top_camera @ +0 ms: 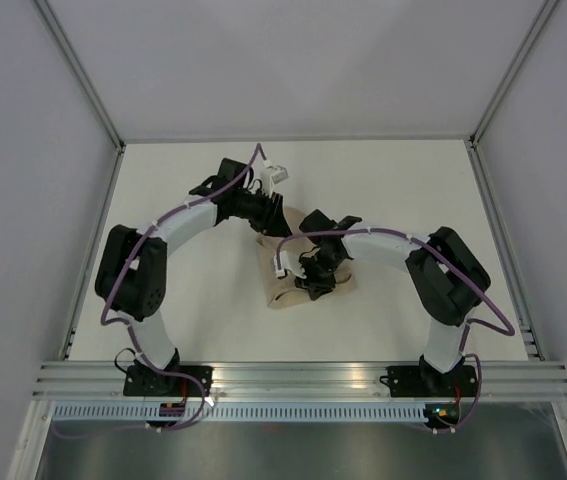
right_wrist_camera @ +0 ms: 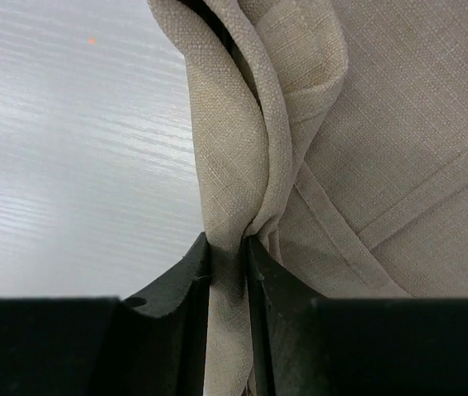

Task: Fold the napkin, place the utensils inside, and roll it up
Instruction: Roll the napkin at the center of the board.

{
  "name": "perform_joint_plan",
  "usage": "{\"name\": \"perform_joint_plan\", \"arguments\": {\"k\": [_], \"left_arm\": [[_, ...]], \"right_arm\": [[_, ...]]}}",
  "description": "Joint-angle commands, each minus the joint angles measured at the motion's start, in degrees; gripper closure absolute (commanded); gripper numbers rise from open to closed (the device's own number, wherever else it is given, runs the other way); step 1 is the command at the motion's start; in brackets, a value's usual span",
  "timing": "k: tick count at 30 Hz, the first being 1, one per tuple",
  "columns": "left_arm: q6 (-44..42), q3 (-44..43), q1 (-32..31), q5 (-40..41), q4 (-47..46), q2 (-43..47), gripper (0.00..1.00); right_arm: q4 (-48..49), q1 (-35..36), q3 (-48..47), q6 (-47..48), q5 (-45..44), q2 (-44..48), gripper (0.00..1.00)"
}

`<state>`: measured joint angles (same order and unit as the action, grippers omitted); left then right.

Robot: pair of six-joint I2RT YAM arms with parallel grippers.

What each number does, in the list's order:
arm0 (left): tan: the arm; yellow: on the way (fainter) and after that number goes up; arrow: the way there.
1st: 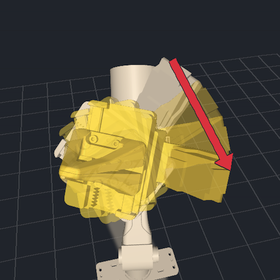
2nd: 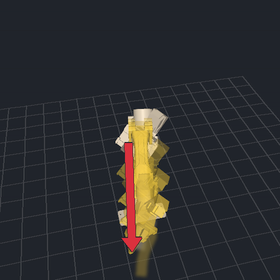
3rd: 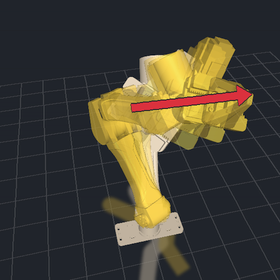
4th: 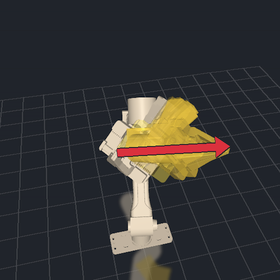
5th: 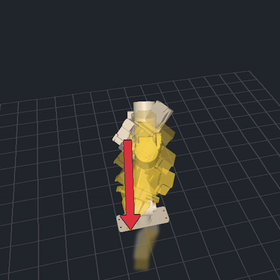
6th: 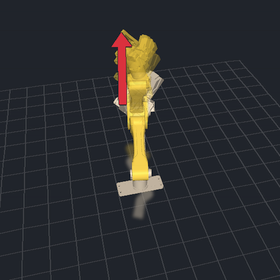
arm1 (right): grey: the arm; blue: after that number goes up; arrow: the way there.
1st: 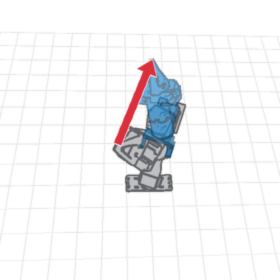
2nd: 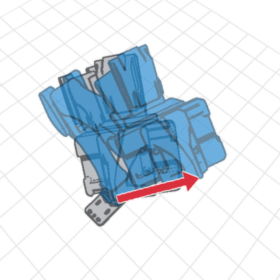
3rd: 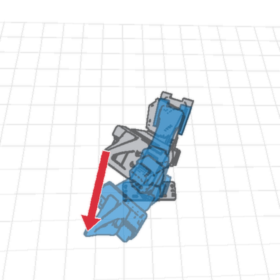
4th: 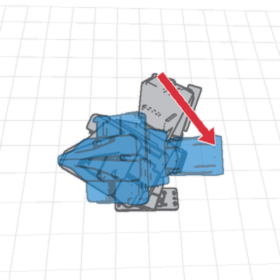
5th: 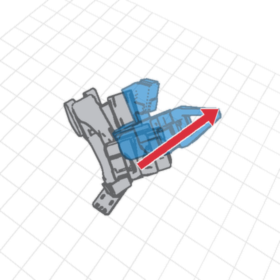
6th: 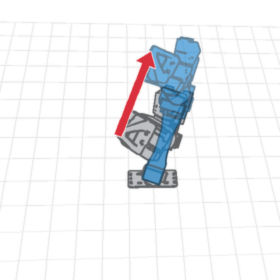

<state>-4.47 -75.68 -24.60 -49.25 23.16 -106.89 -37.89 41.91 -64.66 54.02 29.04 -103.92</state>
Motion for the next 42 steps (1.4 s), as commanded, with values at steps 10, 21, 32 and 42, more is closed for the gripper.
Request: {"name": "perform_joint_plan", "arguments": {"k": [10,21,32,42], "left_arm": [[9.4,24.5,-1.8,43.2,-37.3,38.9,0.56],[-10.3,38.4,-21.3,61.4,-41.6,53.5,0.53],[-18.4,44.0,-32.0,69.3,-39.7,52.2,0.49],[-22.6,42.6,-41.8,70.1,-38.8,34.9,0.49]], "right_arm": [[-21.1,-7.2,-16.5,5.5,11.6,-16.0,0.84],[-25.5,-10.4,-21.5,6.2,14.8,-22.5,0.84],[-28.9,-12.2,-25.6,6.2,17.5,-26.1,0.84],[-35.1,-14.0,-30.6,8.1,19.0,-30.2,0.84]]}}
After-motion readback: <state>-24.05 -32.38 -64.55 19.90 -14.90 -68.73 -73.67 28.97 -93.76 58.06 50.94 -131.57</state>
